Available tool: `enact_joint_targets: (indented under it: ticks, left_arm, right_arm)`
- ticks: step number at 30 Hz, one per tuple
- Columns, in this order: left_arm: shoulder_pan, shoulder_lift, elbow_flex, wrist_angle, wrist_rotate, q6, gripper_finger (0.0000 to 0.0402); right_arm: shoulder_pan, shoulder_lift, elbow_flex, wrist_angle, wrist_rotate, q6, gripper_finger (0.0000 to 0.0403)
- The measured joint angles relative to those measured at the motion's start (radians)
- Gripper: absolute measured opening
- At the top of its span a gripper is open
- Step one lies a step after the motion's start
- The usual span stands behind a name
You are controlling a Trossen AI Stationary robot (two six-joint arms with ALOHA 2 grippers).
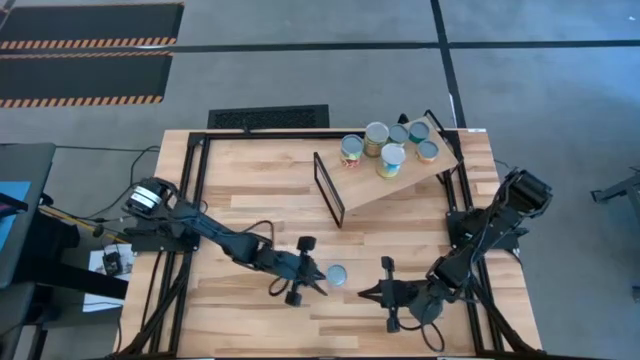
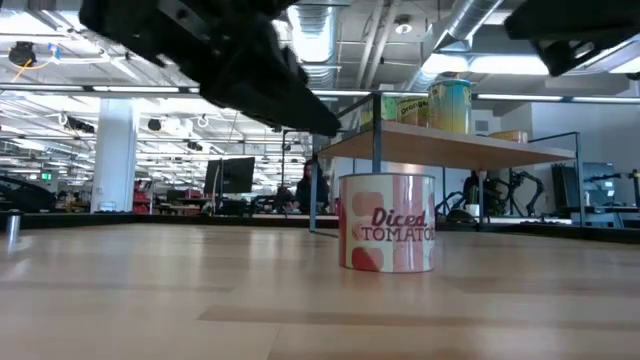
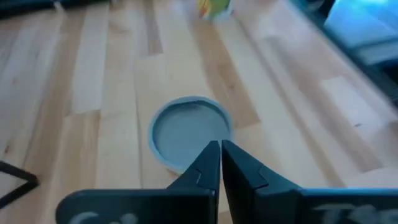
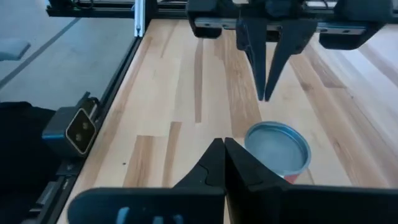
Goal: Pick and place cans onto a shelf
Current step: Put the canned diced tomatoes on the shelf
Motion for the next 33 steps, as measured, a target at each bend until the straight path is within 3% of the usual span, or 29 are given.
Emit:
enact_joint_targets:
  ticks: [5,13,23,26,33]
  left_arm:
    - [-0.002,-0.081,-0.190,0.282,0.058,-0.021,0.0005]
    - [-0.002,-0.199,-0.418,0.547,0.026,-0.032,0.0000]
    - [0.003,-0.279,-0.533,0.570,-0.065,-0.044,0.0000]
    - [0.003,-0.284,-0.540,0.572,-0.065,-0.037,0.0000]
    - [0.008,-0.284,-0.542,0.580,-0.062,-0.002,0.0000]
  right_arm:
    - [-0.064,0.000,0.004,-0.002,-0.042,-0.007,0.0025]
    - [-0.169,0.000,0.075,-0.089,-0.173,-0.064,0.0103]
    - [-0.220,0.019,0.166,-0.275,-0.232,-0.075,0.0182]
    - [-0.231,0.069,0.215,-0.304,-0.258,-0.090,0.0185]
    - [-0.247,0.172,0.397,-0.576,-0.305,-0.099,0.0170]
